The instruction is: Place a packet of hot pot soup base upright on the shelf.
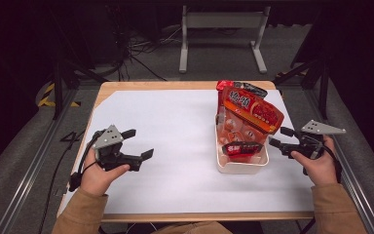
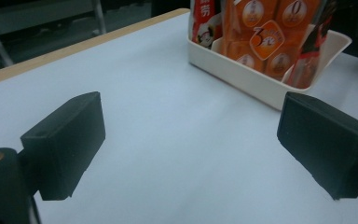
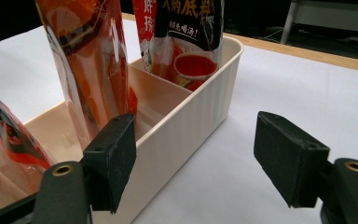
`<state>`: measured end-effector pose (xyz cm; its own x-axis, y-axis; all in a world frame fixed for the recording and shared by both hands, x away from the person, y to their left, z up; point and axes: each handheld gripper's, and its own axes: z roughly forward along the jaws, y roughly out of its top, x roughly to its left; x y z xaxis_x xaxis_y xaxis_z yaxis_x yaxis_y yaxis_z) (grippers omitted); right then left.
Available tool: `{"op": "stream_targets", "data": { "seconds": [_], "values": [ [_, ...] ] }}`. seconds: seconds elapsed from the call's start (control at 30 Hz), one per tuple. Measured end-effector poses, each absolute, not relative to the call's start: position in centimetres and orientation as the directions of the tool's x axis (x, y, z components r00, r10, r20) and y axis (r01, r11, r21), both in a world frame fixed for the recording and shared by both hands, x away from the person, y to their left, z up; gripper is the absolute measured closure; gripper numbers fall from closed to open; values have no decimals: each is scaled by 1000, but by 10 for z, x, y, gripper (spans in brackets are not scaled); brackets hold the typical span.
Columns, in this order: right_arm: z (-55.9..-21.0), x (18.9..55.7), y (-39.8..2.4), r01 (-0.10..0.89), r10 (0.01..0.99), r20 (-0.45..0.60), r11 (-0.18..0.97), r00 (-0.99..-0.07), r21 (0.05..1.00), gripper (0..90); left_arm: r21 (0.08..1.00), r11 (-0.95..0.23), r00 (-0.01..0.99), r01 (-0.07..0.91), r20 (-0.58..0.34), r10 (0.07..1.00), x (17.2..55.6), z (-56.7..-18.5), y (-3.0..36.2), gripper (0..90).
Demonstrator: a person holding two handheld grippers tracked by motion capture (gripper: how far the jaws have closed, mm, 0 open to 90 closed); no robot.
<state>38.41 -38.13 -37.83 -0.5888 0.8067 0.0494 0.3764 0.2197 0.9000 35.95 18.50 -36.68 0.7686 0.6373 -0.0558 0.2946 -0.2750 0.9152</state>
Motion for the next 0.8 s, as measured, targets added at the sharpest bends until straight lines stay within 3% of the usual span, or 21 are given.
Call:
{"op": "stream_targets", "data": {
  "seconds": [0.5,0.8],
  "values": [
    [-389,384,-379,385,804,41,238,-593,892,281,898,-191,685,395,-150,713,367,-421,206,103],
    [-389,384,-379,385,806,42,235,-590,892,277,897,-200,656,395,-123,744,368,-424,209,103]
  ]
}}
